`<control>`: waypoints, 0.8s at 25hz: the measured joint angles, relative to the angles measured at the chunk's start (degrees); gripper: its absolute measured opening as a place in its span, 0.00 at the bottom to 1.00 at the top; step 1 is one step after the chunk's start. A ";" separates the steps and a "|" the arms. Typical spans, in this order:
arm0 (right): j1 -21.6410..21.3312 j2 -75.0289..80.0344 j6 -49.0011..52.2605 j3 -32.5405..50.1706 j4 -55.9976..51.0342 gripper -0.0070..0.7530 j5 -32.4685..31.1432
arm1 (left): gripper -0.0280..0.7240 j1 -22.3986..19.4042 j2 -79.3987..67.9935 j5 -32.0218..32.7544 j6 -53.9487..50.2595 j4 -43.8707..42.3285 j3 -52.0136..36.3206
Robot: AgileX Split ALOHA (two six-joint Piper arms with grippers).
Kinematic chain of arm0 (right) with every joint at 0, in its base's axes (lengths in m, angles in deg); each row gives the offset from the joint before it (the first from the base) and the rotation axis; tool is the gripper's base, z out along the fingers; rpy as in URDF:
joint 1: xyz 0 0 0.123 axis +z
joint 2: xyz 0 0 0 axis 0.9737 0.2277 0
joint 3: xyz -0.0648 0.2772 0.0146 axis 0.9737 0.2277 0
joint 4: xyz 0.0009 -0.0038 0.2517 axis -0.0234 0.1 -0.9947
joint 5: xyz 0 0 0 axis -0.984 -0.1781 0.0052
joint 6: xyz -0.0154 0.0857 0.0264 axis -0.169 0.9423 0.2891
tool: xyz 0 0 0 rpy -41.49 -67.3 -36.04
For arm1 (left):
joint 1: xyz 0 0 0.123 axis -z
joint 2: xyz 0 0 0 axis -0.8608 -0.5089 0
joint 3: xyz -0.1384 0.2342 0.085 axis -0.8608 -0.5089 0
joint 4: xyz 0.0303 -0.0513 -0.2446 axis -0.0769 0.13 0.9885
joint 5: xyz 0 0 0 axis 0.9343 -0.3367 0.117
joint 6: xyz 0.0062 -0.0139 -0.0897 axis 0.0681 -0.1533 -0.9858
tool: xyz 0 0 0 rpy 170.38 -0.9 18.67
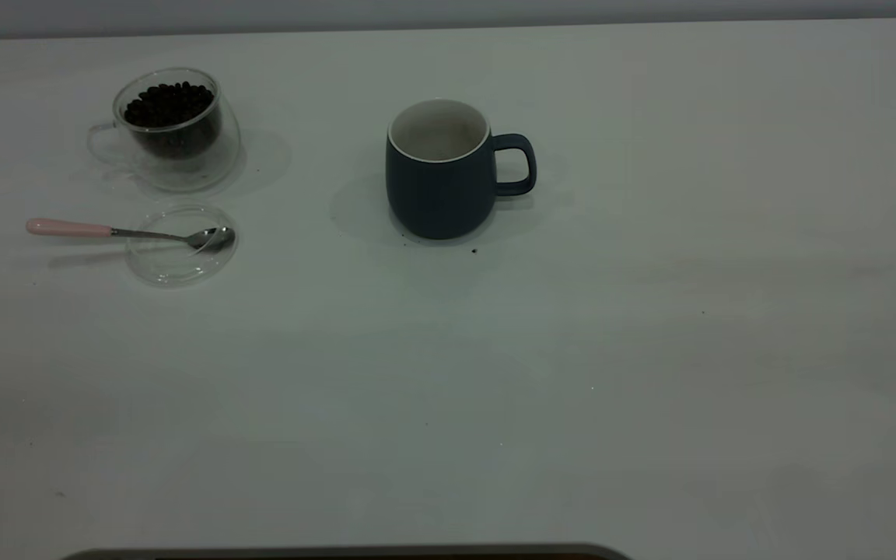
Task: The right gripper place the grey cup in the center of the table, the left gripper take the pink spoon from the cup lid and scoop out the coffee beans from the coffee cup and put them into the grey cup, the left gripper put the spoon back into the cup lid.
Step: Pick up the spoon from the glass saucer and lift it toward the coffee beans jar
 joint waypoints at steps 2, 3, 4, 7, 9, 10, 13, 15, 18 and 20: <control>0.00 0.00 0.00 0.00 0.00 0.68 0.00 | 0.59 0.00 0.00 0.00 0.00 0.00 0.00; 0.00 0.00 0.00 0.00 0.00 0.68 0.00 | 0.59 0.00 0.00 0.00 0.00 0.00 0.00; 0.00 0.00 0.00 0.00 0.00 0.68 0.00 | 0.59 0.00 0.00 0.00 0.00 0.00 0.00; 0.00 0.00 0.00 0.00 0.00 0.68 0.00 | 0.59 0.00 0.00 0.00 0.00 0.00 0.00; 0.00 0.00 0.00 0.00 0.00 0.68 0.00 | 0.59 0.00 0.00 0.00 0.05 0.00 0.00; 0.00 0.00 0.00 0.00 0.00 0.68 0.00 | 0.59 0.00 0.00 0.00 0.22 0.00 0.00; 0.00 0.00 0.00 0.00 0.00 0.68 0.00 | 0.59 0.00 0.00 0.00 0.17 0.00 0.00; 0.00 0.00 0.00 0.00 0.00 0.68 0.00 | 0.58 0.00 -0.09 0.00 -0.72 0.00 0.00; 0.00 0.00 0.00 0.00 0.00 0.68 0.00 | 0.57 0.00 -3.58 -0.39 -3.69 0.00 0.05; 0.00 0.00 0.00 0.00 0.00 0.68 0.00 | 0.57 0.00 -8.73 -1.83 -5.36 0.00 0.45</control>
